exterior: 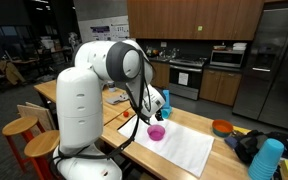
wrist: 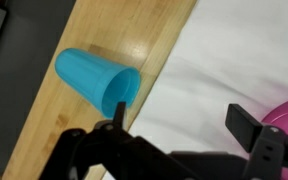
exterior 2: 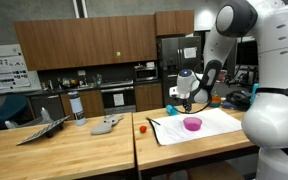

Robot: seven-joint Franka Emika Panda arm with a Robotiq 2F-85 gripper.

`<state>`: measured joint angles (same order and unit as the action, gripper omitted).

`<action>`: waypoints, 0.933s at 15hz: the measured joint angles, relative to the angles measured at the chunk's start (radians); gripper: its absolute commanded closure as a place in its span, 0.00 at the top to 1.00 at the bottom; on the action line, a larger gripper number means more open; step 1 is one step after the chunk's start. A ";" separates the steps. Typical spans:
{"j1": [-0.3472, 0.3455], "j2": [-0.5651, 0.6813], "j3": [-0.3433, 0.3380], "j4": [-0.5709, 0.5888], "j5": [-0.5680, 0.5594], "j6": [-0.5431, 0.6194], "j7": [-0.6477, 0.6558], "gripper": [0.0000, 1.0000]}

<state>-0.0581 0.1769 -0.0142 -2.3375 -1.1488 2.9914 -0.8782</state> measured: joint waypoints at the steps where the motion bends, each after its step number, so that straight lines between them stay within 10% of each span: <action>1: 0.000 0.010 0.001 0.000 -0.002 0.010 -0.035 1.00; 14: -0.081 0.057 0.088 -0.022 0.131 0.102 -0.622 1.00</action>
<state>-0.1392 0.2342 0.0736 -2.3594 -1.0181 3.0932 -1.5005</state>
